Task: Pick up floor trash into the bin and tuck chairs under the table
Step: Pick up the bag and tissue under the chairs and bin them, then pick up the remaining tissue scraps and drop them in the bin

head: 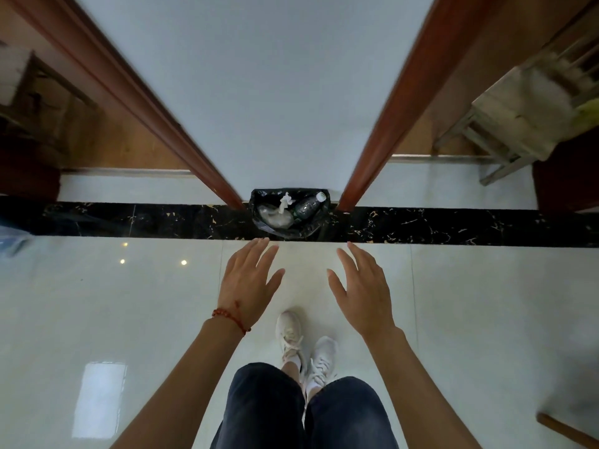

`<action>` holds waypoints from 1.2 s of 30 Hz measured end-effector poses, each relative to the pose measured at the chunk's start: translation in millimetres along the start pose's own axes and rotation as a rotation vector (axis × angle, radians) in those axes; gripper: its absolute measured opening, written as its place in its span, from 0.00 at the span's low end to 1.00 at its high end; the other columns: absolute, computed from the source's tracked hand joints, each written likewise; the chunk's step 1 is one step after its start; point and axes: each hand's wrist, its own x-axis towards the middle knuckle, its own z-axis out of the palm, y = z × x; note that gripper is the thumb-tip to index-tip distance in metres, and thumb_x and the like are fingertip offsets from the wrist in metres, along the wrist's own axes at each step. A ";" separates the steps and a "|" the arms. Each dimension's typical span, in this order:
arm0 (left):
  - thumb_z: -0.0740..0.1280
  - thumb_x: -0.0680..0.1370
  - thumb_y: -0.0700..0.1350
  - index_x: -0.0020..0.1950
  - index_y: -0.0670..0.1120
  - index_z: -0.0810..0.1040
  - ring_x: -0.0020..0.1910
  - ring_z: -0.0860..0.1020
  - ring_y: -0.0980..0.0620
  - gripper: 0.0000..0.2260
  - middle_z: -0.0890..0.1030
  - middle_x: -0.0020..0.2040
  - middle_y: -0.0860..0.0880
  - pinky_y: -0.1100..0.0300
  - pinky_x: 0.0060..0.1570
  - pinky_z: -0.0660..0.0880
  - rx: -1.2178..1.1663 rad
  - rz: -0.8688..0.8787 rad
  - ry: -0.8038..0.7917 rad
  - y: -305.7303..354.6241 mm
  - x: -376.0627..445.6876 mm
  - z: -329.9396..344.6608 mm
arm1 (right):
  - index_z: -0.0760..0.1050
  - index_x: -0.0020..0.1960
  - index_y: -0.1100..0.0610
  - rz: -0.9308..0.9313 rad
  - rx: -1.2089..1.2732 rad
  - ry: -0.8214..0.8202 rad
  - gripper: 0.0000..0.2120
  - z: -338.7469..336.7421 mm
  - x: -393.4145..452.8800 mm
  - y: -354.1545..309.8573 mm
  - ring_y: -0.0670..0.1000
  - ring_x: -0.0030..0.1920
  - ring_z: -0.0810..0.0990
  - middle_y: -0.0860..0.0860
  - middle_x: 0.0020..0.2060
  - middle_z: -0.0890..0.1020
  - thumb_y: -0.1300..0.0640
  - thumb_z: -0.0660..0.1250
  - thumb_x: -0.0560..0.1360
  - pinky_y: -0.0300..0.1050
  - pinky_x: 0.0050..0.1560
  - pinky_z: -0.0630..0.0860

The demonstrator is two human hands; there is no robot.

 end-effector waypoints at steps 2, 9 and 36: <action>0.69 0.73 0.43 0.60 0.38 0.74 0.61 0.74 0.37 0.18 0.77 0.60 0.37 0.42 0.59 0.69 0.008 0.008 -0.008 12.6 -9.8 -8.3 | 0.75 0.59 0.63 0.019 0.015 0.018 0.18 -14.5 -15.9 1.7 0.61 0.60 0.76 0.63 0.59 0.77 0.54 0.68 0.73 0.55 0.56 0.74; 0.70 0.72 0.42 0.60 0.37 0.75 0.61 0.73 0.35 0.19 0.77 0.60 0.36 0.41 0.59 0.69 0.040 0.110 -0.047 53.6 -34.4 -33.2 | 0.75 0.60 0.62 0.183 0.065 0.091 0.19 -59.8 -70.0 9.8 0.61 0.60 0.76 0.61 0.60 0.77 0.52 0.68 0.73 0.54 0.57 0.74; 0.57 0.77 0.54 0.65 0.40 0.70 0.68 0.67 0.39 0.23 0.72 0.66 0.38 0.43 0.66 0.63 0.143 1.056 -0.419 182.8 -28.5 -58.0 | 0.68 0.67 0.58 1.251 0.135 0.484 0.22 -90.2 -282.5 -43.9 0.55 0.69 0.65 0.56 0.69 0.68 0.48 0.60 0.77 0.50 0.66 0.62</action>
